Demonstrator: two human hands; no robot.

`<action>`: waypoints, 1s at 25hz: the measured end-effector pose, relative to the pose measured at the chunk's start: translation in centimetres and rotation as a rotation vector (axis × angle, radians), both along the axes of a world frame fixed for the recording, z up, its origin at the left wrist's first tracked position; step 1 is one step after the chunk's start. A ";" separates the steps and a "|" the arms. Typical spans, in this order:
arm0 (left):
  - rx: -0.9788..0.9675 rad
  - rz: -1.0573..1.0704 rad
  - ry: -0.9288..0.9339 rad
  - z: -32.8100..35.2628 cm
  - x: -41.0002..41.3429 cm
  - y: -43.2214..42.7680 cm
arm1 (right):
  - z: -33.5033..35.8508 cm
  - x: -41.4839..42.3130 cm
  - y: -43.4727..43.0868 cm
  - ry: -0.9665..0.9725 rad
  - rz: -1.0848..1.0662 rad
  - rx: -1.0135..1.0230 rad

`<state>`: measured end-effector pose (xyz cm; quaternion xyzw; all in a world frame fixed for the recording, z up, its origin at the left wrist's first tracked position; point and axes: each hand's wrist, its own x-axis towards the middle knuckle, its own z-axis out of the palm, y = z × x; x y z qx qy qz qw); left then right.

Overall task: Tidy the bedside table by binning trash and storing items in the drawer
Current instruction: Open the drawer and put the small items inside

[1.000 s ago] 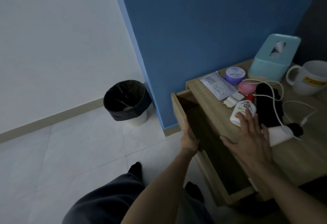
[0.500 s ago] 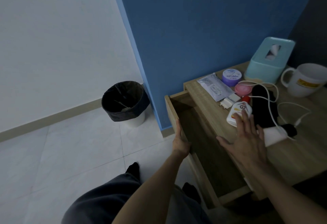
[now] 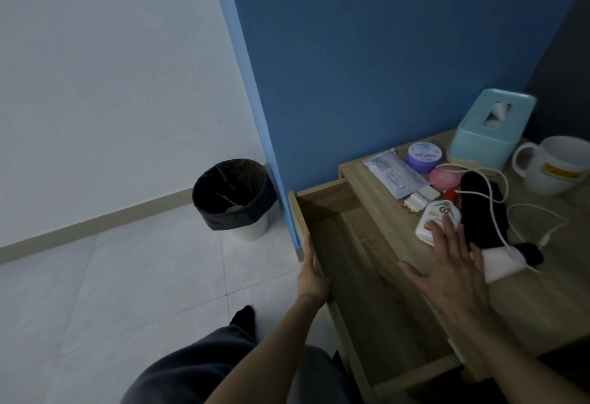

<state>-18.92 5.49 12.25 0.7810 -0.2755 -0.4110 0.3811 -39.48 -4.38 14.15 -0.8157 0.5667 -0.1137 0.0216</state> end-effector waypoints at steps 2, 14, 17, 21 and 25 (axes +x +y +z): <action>0.022 0.099 -0.161 1.1 -1.1 -0.5 | 0.0 -0.1 0.1 0.014 0.017 0.008; -0.130 -0.456 -0.363 6.3 -12.3 -12.1 | 3.9 -4.6 -7.2 -0.424 -0.268 0.037; -0.041 -0.484 -0.441 5.7 -13.5 -13.6 | 3.6 -5.5 -8.1 -0.321 -0.268 0.110; -0.082 -0.534 -0.552 5.6 -13.8 -14.4 | 3.4 -6.5 -8.6 -0.293 -0.403 0.284; -0.082 -0.606 -0.547 6.1 -14.1 -15.2 | 5.0 -6.5 -9.2 -0.262 -0.535 0.340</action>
